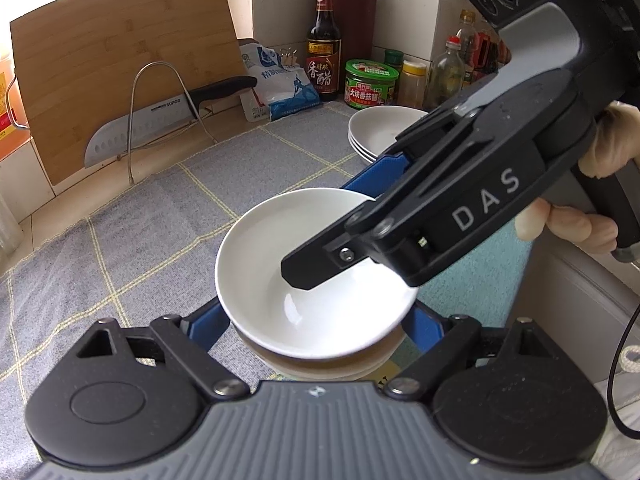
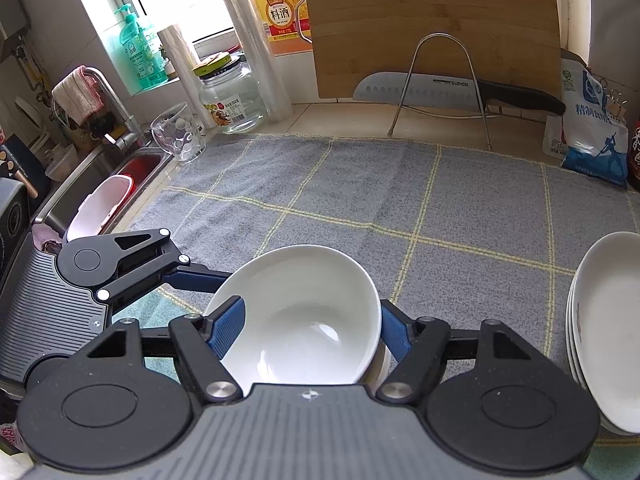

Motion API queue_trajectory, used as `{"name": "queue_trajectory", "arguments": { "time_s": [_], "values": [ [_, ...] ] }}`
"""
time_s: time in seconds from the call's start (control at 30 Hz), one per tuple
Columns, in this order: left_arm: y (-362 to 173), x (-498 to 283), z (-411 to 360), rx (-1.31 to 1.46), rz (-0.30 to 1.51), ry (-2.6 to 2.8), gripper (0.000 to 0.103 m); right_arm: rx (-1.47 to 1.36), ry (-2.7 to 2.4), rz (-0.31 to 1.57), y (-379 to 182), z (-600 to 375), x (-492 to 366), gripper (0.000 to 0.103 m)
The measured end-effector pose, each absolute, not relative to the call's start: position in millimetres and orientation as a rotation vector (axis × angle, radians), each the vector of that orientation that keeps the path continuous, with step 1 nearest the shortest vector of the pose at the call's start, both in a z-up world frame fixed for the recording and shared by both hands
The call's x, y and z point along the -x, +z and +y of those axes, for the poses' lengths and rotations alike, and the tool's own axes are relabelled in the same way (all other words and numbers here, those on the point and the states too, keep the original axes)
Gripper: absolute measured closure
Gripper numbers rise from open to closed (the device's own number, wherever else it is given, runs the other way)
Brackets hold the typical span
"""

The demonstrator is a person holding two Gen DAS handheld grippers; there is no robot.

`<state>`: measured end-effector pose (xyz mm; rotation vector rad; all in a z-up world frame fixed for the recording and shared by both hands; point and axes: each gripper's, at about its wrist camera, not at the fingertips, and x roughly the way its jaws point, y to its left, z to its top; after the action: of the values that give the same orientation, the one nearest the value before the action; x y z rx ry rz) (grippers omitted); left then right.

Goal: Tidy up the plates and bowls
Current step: 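Carry the bowl with the right tool and lower it onto the bowl stack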

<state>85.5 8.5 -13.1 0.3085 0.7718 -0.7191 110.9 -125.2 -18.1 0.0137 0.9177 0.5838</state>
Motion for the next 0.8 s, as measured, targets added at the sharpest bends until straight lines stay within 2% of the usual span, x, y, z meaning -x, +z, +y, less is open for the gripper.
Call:
{"name": "queue_trajectory", "arguments": {
  "time_s": [0.33, 0.4, 0.57, 0.7, 0.8],
  "values": [
    [-15.2, -88.3, 11.3, -0.304, 0.799, -0.73, 0.011, -0.013, 0.595, 0.918, -17.8, -123.0, -110.3, 0.024],
    [-15.4, -87.5, 12.8, -0.305, 0.8, -0.74, 0.01, -0.013, 0.593, 0.914, -17.3, -124.2, -110.3, 0.016],
    [-11.6, -85.3, 16.8, -0.314, 0.783, -0.749, 0.009, -0.014, 0.594, 0.878, -10.9, -127.7, -108.2, 0.012],
    [-9.0, -83.2, 24.9, -0.312, 0.769, -0.757, 0.009, 0.015, 0.572, 0.84, -6.8, -129.9, -104.6, 0.0],
    [-8.3, -81.7, 31.2, -0.317, 0.756, -0.756, 0.009, 0.056, 0.568, 0.815, -5.5, -129.2, -99.3, 0.0]
  ]
}}
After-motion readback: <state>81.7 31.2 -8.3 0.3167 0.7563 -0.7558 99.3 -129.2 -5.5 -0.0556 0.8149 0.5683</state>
